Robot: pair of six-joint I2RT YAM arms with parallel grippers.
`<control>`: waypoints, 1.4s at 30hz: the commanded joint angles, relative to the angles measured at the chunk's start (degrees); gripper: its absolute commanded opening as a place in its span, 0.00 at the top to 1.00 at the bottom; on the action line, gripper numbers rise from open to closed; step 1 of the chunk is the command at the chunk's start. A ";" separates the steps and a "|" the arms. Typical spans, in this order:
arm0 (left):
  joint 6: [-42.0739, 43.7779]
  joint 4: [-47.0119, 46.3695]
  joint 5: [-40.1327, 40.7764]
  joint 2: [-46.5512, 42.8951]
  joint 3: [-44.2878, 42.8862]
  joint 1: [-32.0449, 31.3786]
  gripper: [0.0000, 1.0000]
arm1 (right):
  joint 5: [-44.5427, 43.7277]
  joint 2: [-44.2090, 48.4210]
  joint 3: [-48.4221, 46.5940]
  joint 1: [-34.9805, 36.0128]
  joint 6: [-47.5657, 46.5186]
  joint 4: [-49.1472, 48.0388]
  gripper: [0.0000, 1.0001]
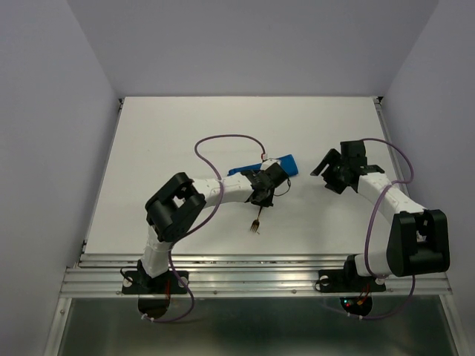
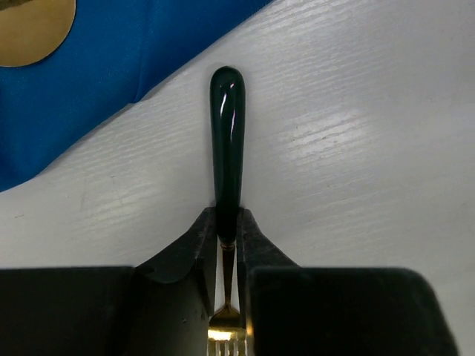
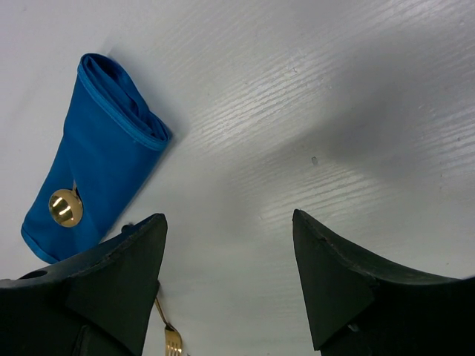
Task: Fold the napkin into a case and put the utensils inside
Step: Pick up the fork from the center of the board, then stuff the fork into the folded napkin.
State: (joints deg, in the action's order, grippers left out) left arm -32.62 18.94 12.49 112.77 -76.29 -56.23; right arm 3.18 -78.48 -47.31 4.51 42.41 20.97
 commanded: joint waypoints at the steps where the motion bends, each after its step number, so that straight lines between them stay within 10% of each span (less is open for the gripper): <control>1: 2.38 3.03 -0.01 1.40 -1.23 -0.20 0.84 | 0.60 0.78 -0.85 -0.21 -0.05 -1.55 0.26; 6: 5.90 4.61 -1.24 0.26 -1.32 -0.20 0.64 | 0.95 0.87 -1.03 -0.21 0.04 -1.72 0.26; 19: 9.51 7.43 -6.25 0.96 -3.51 -0.20 0.64 | 1.22 1.13 -0.24 -0.21 0.04 -2.08 0.26; 28: 13.81 7.52 -4.41 2.98 -6.32 2.26 1.00 | 1.83 1.04 0.29 -0.21 -0.14 -2.43 0.26; 42: 33.58 16.04 -2.83 -3.17 -13.62 4.02 1.00 | 10.71 -6.15 -6.83 -0.21 -5.68 -3.57 0.26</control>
State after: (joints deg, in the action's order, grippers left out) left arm -6.20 31.18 7.62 114.93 -86.41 -51.94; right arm 10.72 -82.89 -50.02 4.51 39.13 19.99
